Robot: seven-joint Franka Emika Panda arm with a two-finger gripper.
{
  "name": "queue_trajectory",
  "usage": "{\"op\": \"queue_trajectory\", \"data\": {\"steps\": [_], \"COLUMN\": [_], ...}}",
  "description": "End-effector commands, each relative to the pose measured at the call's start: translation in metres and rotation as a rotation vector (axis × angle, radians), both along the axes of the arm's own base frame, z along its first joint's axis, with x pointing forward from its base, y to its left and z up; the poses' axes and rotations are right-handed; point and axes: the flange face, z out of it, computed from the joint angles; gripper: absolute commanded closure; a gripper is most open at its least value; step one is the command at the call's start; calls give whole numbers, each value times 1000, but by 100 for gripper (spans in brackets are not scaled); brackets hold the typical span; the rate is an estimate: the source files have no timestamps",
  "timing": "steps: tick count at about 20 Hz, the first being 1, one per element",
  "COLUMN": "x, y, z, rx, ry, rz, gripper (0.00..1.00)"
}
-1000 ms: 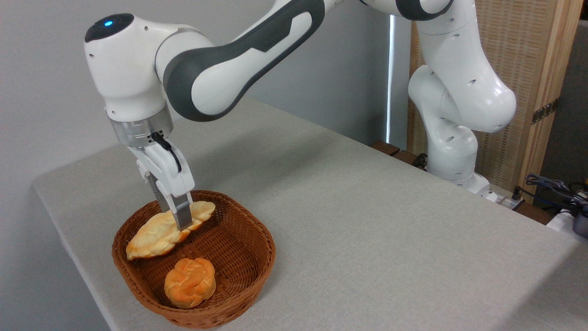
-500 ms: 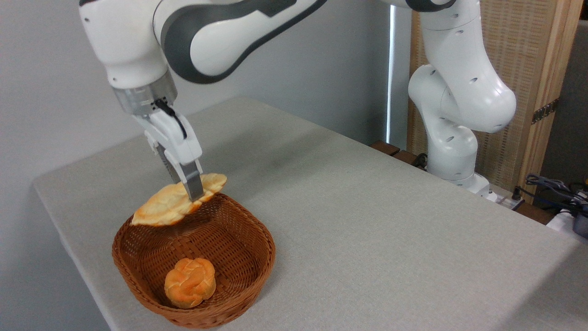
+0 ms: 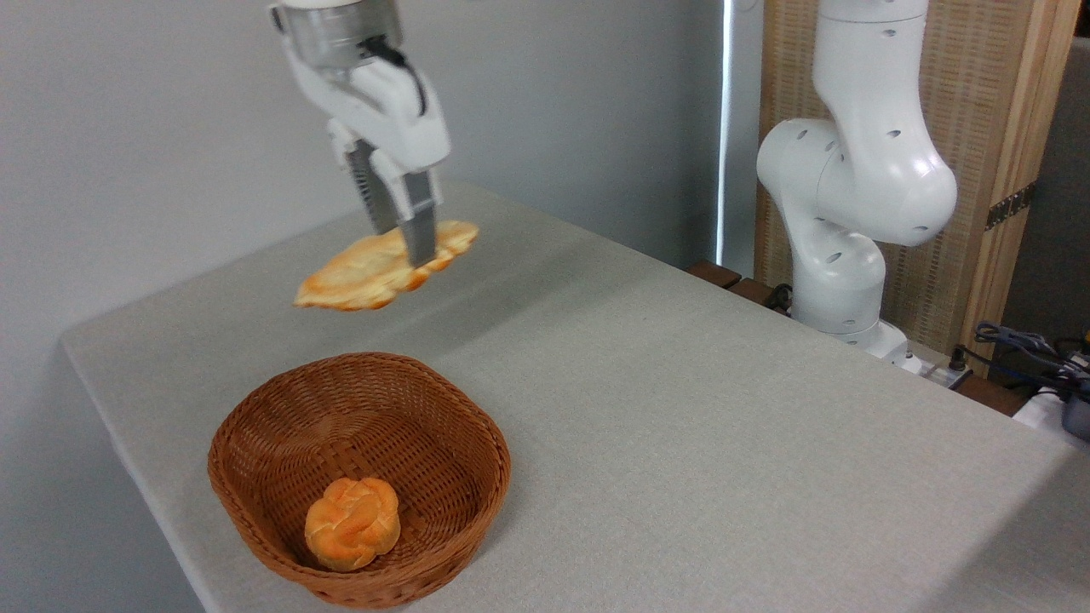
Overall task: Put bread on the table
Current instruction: 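Carry the bread over the table beside the basket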
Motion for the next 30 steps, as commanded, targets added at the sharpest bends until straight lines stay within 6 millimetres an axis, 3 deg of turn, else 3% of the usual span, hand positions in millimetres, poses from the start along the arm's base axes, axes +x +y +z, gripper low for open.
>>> {"op": "queue_trajectory", "data": {"steps": [1,3,7,9,10,12,13,17,30], "x": [-66,-87,-93,-93,-91,-90,-90,-91,-90], "y": [13,17,6,6,6,6,6,5,5], "z": [-10,-20,-42,-51,-55,-55,-54,-55,-50], "rx": [-5,2,20,23,24,23,23,24,18], "ry": [13,26,67,82,91,89,87,87,78], "rz": [-53,-91,-118,-117,-117,-116,-116,-121,-121], "gripper": [48,48,43,34,25,21,13,6,0]}}
